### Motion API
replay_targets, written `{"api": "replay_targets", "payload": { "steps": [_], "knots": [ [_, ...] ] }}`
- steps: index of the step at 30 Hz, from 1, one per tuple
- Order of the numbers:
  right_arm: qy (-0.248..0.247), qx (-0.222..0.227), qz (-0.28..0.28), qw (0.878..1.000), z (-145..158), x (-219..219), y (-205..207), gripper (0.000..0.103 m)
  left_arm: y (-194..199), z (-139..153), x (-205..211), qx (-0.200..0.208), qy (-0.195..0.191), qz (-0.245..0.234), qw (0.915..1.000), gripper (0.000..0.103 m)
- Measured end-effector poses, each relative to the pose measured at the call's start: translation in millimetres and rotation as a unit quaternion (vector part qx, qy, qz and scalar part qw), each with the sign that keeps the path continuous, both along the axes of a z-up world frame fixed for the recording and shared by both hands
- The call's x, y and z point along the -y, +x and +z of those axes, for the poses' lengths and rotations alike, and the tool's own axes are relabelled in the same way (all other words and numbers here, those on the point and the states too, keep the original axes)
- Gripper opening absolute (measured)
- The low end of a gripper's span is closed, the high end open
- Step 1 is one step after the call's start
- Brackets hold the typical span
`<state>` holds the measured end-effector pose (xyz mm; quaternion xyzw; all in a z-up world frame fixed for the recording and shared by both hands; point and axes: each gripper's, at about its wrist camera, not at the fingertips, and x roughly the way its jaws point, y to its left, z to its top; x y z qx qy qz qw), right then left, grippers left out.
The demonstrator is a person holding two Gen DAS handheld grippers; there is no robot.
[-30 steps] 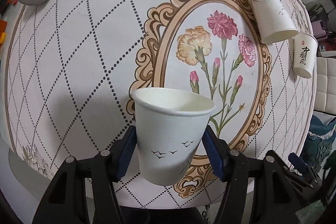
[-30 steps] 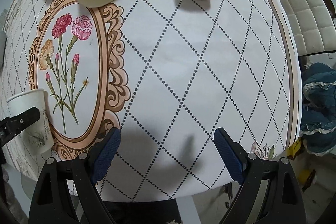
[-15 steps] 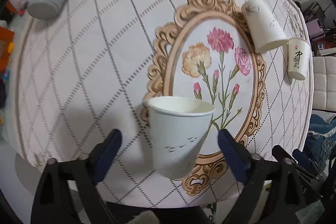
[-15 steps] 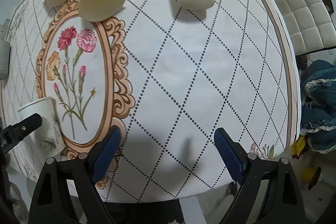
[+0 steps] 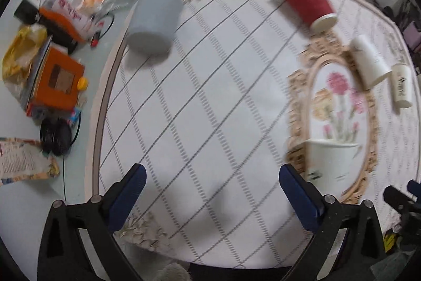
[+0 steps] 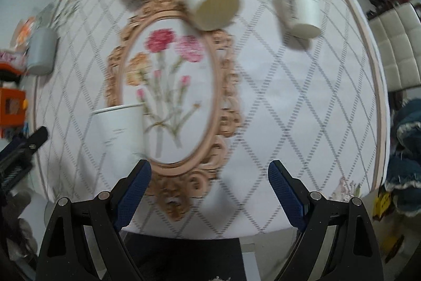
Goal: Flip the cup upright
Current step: 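Grasp the bird-print cup with the right gripper while the left gripper releases it, then lower the upright cup onto the flower oval and open the right gripper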
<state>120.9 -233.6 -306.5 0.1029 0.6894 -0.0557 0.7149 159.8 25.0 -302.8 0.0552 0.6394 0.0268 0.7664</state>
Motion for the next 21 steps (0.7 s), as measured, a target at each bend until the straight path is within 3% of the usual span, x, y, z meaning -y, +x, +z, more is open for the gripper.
{"api": "replay_targets", "payload": {
  "steps": [7,14,18,21],
  "knots": [
    [-0.005,-0.006,0.042,0.999,-7.6,-52.9,23.2,0.092,-11.6,-23.3,-26.9,-0.008,0.047,0.007,0.9988,0.103],
    [-0.014,-0.024,0.051,0.998,-27.2,-74.2,40.5,0.083,-16.8,-40.2,-42.5,-0.027,0.041,0.015,0.9987,0.103],
    [-0.006,-0.040,0.047,0.998,-39.3,-78.7,47.7,0.072,-18.9,-45.9,-45.0,-0.035,0.040,0.011,0.9985,0.103],
    [-0.008,-0.050,0.046,0.998,-44.4,-82.2,50.0,0.056,-20.8,-48.4,-45.8,-0.037,0.039,0.006,0.9985,0.103]
  ]
}}
